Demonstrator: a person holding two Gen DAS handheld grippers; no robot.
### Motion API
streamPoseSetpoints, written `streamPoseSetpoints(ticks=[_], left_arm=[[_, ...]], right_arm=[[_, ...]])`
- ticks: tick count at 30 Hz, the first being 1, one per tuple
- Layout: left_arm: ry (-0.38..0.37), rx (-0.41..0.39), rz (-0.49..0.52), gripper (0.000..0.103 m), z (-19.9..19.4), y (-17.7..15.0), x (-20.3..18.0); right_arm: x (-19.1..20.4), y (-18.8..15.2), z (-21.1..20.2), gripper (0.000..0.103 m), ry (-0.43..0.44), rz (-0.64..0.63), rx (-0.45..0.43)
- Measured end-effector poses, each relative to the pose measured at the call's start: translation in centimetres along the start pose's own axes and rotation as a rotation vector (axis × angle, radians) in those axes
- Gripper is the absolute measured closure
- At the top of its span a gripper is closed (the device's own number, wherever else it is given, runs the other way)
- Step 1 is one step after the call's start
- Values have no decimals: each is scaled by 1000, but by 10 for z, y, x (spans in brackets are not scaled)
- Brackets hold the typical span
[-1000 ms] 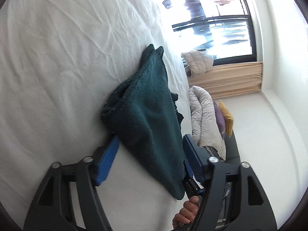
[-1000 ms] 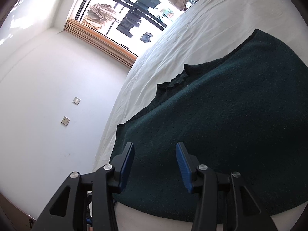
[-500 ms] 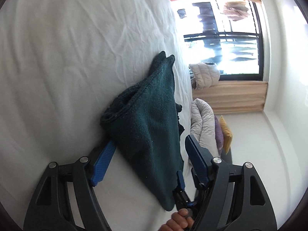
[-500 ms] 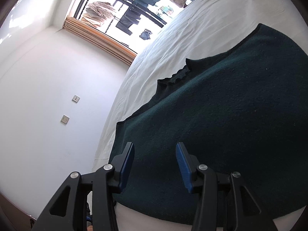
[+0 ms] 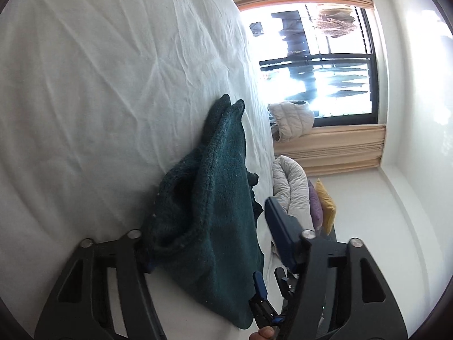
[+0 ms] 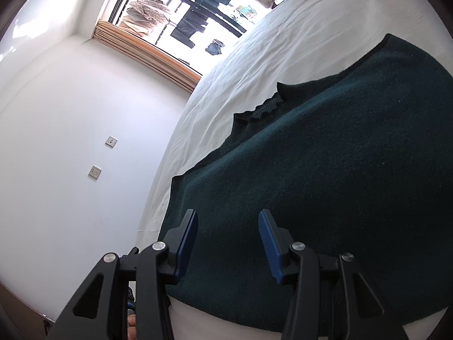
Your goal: Fold small clothes
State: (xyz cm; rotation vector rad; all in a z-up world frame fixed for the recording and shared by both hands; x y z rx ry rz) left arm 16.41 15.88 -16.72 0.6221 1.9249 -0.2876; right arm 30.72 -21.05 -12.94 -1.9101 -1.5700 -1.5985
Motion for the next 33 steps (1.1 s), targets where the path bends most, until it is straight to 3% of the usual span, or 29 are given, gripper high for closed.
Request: streamPoseSetpoints(ticks=[1,3,6,12,14,21,24,27,28,30,32,33], left_arm=[[7,23,14,71,3,-1,-1],[24,40,44,73,6,-3,-5],[62,56,123,86,11,-10,-14],[82,52,200,95,19,-11,-30],[84,48,225,96,16,-11,-31],[63,16,407,97,12,-20,-87],[44,7,555,97,18,-39,-132],[25,55,749,97,36,-79,-183],[20,64,823,97,42,-96,-198],[13,90,974,97,54,-135,-220],[7,118,1067,97,66,-169,-228],[6,133,1101,97,72,-185,-228]], right_arm=[[2,3,4,54,-6,-12,7],[4,9,13,56,-23,-33,31],[-1,17,29,64,-59,-30,79],[-22,19,61,88,-179,-23,208],[-33,19,66,103,-216,-5,221],[-52,15,63,103,-144,57,189],[-55,14,63,103,-127,52,189],[-53,19,54,103,-75,51,211],[-54,24,46,100,-26,76,211],[-53,38,25,79,77,119,162],[-57,56,-2,45,180,158,87],[-60,64,-15,39,227,176,58]])
Point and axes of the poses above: each gripper's, at about its wrist camera, not at the fingertips, and z roughly the way its jaws point, x to its left, y to its top, the point moved 6 cm from there along z, roughly the way its jaws point, and after that the axes turned 5 degrees about y, right-handed, at the moved point
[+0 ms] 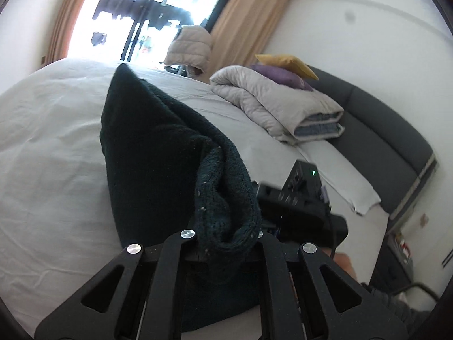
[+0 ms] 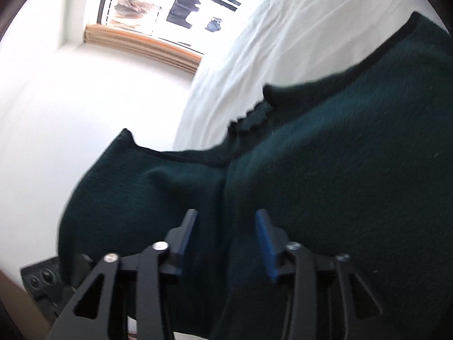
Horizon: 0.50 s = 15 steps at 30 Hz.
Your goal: Fold small clothes
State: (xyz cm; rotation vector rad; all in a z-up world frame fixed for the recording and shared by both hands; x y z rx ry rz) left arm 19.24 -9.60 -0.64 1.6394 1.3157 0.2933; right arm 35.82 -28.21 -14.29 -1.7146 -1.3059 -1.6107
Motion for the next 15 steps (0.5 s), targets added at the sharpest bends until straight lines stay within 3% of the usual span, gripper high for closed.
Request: streamPoseSetpoints(ticks=[4,6,10,15], left_arm=[[-7,64,79,97,25,-30,-34],[3,103,108,97,41,-46,-39],[34,152,186,97,64,-67,-54],[65,186,265,97,68,-93,-61]], right_arm=[[-9,17,-30,17,166,92,-7],[-13,19,-31,17,183,99,5],[-22,15,-14,17,100,71,89],[-32,28,-8,36,-58,50,88]])
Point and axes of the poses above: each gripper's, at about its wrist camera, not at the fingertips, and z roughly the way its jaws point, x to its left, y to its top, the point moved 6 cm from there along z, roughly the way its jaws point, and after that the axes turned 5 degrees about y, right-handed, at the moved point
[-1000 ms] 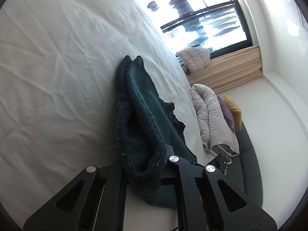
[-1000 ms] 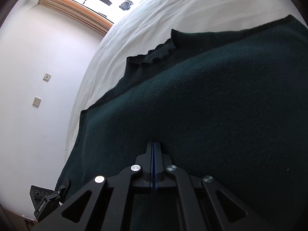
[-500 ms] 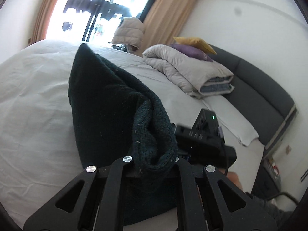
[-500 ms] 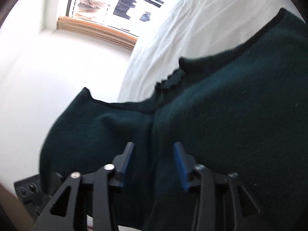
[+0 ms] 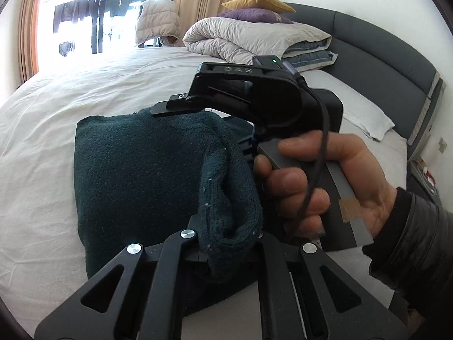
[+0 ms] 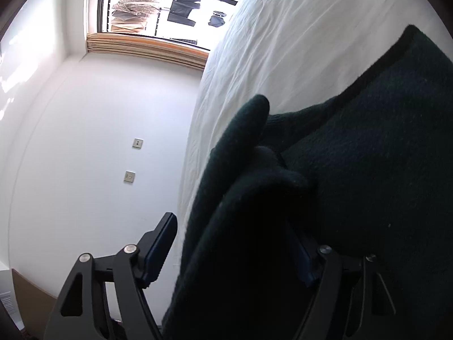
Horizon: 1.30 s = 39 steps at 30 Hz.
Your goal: Fold small clothes
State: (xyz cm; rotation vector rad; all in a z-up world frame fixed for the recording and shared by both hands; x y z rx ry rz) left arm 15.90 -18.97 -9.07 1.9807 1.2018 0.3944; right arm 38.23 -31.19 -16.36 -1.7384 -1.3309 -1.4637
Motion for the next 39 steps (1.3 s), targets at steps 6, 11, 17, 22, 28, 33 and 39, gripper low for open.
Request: streamPoseSetpoints(ticks=[6,11,17,22,28,33,39], left_arm=[[13,52,44,97,10,-23,-9],[9,63,57,97,25,-21,-16],[-15,52,94,97,39,-4,-41],[-45,65,109,97,53,-2,-66],[-49,106,120,97,73,-7,-83],[-28,122,101,97,89,-10,-92],[-20,108,78,97,93,-11,-101]], right_arm=[[2,17,-11,76,-149,-86,-9],[17,21,-19,91,-265,-225,-15],[18,46,-34,92,-306,-272,-11],[7,44,-56,92,-341,-316,17],[-18,48,-59,92,-401,-341,25],[-26,55,-55,92,-395,-342,17],[-22,58,-62,92,-409,-364,44]])
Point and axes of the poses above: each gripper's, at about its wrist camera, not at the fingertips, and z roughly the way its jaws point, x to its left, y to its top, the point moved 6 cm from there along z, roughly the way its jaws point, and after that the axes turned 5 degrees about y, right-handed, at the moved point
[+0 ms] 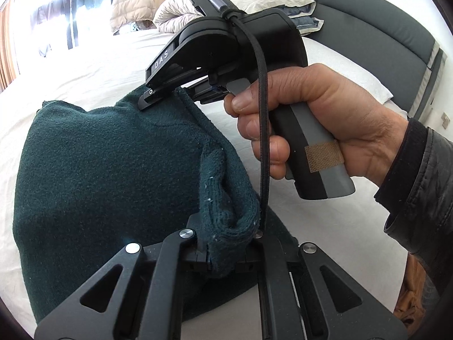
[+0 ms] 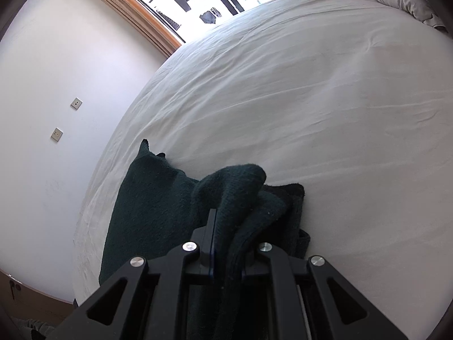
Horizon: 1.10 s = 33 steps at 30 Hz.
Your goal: Fold small clothes
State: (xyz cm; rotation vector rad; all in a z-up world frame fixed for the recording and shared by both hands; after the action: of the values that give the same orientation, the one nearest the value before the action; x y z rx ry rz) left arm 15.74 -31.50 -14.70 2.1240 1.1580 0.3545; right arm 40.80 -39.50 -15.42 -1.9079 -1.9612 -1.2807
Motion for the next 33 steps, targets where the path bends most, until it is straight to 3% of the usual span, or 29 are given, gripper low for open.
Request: streamPoseSetpoints(ticks=[4,8,9,10,11,12,14,17,19,23,27,33], left_arm=[[5,-3,-3,95,4,-7,1],[-44,11,-55,83,-5,-13,13],[-53,19,-70,73,-9,-16,19],[-60,11,-85,49,-18,-17,23],[-64,-14,-98,36,-31,-18,28],[-70,-39,-112,29,-42,-20,31],[-91,-54,-146,29,-63,-25,42],[-66,-89,-178,29,-89,-24,73],[1,-99,-186,29,-89,-16,97],[92,6,-229,32,-65,-12,143],[147,92,-152,35,-51,-22,157],[190,147,-81,35,-44,-46,152]], right_arm=[[-13,-7,8,89,13,52,13],[-26,-10,-2,82,81,128,-46],[-29,-12,-7,81,86,147,-58],[-32,-13,-15,73,81,161,-74],[-34,-16,-23,71,84,174,-93],[-35,-19,-31,71,82,185,-105],[-40,-27,-51,54,2,199,-137],[-32,-38,-76,54,35,219,-183],[-13,-44,-87,57,82,194,-204],[37,-68,-74,61,146,94,-136],[55,-105,-41,64,80,33,-24],[43,-138,-50,79,59,81,-61]])
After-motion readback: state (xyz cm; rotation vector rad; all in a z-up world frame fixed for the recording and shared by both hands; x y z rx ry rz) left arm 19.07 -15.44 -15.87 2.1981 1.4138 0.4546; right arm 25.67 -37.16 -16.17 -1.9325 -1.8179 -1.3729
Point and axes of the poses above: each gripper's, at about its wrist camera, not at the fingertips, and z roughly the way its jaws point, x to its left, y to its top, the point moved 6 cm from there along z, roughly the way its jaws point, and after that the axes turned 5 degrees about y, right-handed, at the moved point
